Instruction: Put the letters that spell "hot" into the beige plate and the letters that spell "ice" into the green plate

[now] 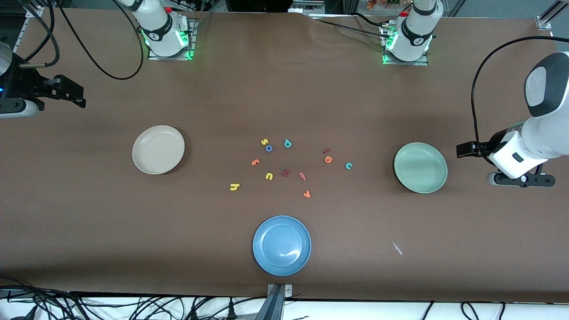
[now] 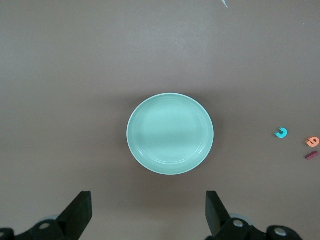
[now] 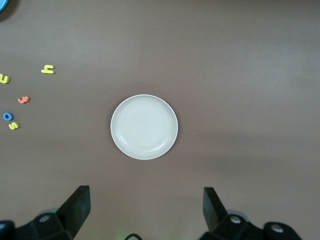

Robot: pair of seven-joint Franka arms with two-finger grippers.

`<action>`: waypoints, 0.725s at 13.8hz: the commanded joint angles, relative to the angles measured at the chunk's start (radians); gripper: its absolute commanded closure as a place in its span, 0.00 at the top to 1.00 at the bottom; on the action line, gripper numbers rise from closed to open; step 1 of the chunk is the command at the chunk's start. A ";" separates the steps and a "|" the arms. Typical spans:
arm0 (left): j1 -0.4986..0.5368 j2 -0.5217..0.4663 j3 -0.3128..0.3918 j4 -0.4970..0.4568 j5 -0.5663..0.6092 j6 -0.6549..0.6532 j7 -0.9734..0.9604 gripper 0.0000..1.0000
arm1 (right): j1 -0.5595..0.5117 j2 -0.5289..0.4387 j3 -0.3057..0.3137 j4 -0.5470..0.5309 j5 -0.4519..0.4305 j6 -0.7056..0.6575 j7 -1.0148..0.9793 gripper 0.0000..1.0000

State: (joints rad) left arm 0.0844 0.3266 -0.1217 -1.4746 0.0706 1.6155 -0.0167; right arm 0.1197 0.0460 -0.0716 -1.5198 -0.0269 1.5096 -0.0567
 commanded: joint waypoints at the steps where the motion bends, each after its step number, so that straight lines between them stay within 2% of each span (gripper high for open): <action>1: -0.002 0.006 -0.001 0.016 0.001 0.001 0.020 1.00 | -0.006 0.000 0.000 0.009 0.021 -0.014 0.005 1.00; 10: -0.002 0.014 -0.001 0.016 0.001 0.001 0.018 1.00 | -0.006 0.000 0.000 0.009 0.022 -0.014 0.005 1.00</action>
State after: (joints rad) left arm 0.0843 0.3347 -0.1219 -1.4746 0.0706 1.6162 -0.0167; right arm 0.1197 0.0460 -0.0716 -1.5198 -0.0269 1.5095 -0.0567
